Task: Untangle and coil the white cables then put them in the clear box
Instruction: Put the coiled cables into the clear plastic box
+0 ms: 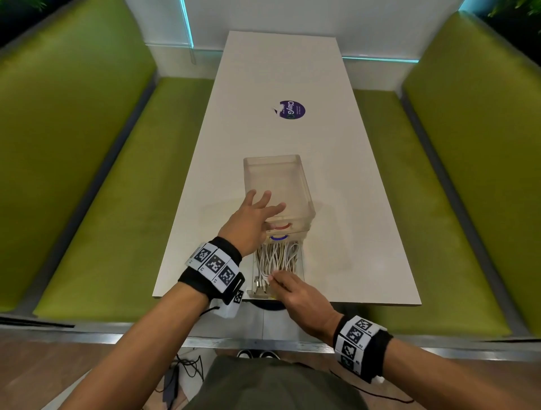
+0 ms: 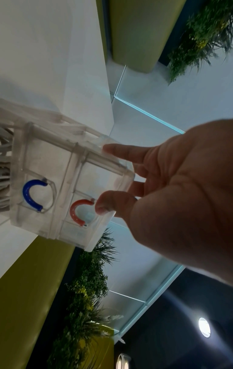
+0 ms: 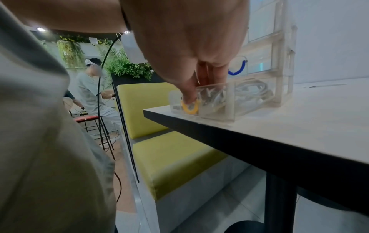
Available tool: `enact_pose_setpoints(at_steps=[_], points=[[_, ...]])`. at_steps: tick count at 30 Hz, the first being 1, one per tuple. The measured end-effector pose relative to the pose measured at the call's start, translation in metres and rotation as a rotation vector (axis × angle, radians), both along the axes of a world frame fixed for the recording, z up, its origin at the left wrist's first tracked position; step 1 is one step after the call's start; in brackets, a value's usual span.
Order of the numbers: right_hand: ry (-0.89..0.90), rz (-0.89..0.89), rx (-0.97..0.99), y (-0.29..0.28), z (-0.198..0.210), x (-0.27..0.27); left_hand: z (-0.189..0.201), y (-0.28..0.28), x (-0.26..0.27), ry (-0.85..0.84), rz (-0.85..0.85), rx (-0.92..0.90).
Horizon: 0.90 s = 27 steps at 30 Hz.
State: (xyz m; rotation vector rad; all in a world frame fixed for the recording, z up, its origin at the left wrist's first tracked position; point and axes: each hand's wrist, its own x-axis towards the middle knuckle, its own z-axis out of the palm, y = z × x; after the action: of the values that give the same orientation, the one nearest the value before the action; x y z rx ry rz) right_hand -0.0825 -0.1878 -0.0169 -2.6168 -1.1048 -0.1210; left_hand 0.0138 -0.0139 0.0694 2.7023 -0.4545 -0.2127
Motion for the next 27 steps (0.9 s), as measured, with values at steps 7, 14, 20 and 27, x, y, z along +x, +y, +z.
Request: enact_pose_setpoints(at_steps=[7,14,20,27], points=[[0.117,0.031,0.013,0.002,-0.010,0.017,0.006,0.008,0.009,0.047,-0.018,0.016],[0.222,0.085,0.040,-0.014,-0.009,0.031,0.006,0.008,0.008,0.038,-0.023,-0.006],[0.252,-0.096,0.109,0.006,-0.011,0.056,0.003,0.008,0.001,0.045,-0.037,-0.081],[0.014,-0.209,-0.026,0.006,-0.004,0.052,0.000,0.008,0.002,0.026,-0.041,-0.114]])
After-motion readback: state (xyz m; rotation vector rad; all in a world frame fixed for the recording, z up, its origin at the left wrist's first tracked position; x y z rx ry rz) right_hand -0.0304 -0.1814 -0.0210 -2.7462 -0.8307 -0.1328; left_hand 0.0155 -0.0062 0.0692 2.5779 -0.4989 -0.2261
